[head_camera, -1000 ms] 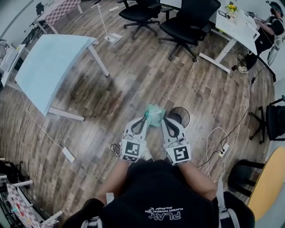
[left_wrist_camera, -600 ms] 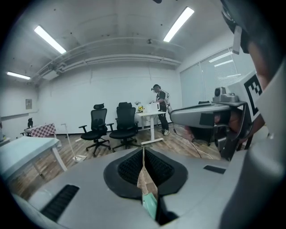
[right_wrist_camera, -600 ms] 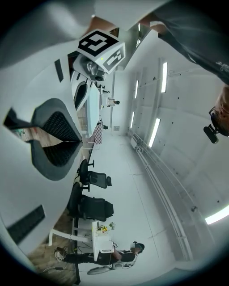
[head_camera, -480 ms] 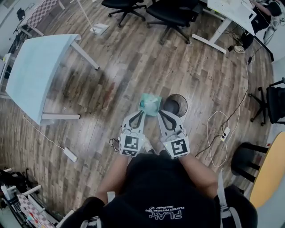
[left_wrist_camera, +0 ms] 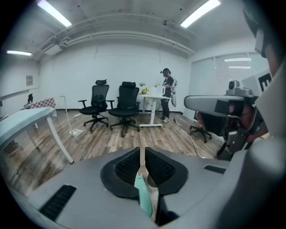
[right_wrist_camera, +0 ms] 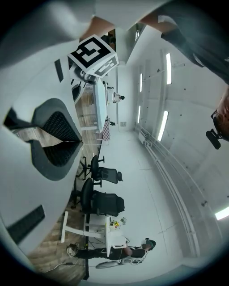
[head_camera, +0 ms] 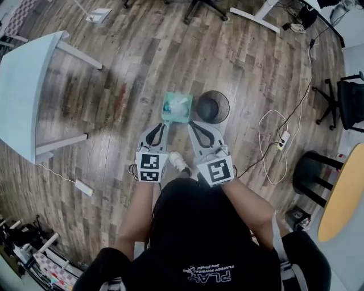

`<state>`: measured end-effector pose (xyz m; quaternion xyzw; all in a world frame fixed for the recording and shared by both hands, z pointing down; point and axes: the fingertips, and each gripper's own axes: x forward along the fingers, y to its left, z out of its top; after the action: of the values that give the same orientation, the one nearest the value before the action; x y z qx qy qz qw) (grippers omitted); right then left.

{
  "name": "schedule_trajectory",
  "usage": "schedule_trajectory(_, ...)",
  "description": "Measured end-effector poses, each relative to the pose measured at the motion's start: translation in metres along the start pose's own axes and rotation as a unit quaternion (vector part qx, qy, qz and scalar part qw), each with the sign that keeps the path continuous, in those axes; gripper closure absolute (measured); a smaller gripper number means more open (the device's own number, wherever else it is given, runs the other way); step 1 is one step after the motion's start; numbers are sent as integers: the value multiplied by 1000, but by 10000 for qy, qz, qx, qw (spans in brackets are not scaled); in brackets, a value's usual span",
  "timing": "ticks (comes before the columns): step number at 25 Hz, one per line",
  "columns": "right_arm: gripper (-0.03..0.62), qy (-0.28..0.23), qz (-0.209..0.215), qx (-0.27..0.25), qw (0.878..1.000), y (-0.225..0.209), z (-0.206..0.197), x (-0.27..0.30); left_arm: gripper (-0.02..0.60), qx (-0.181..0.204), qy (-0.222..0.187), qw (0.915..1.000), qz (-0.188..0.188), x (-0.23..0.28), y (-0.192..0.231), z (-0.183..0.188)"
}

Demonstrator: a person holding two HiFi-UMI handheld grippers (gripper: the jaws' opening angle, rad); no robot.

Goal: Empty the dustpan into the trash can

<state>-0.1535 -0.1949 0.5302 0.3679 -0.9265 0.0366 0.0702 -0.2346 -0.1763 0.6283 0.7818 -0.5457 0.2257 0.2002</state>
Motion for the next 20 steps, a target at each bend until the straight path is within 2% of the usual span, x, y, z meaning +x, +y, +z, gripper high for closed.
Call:
schedule_trajectory(2,571,86,-54,30,9999,-4,-13,0,551,-240,167,9994,179,7,6,-17)
schedule_trajectory(4,571,184,-101,80,9997,-9,-26,0,442,-418,369,9982,229,16,8,-30)
schedule_trajectory(11,571,348,-189,259,9989,-24,-58,6,353,-622,1189,9908,205,56,10,-77)
schedule_trajectory(20,571,427,-317,565,9970,-34,-80,-6,328,-934,1996,9754,-5,97,10,-122)
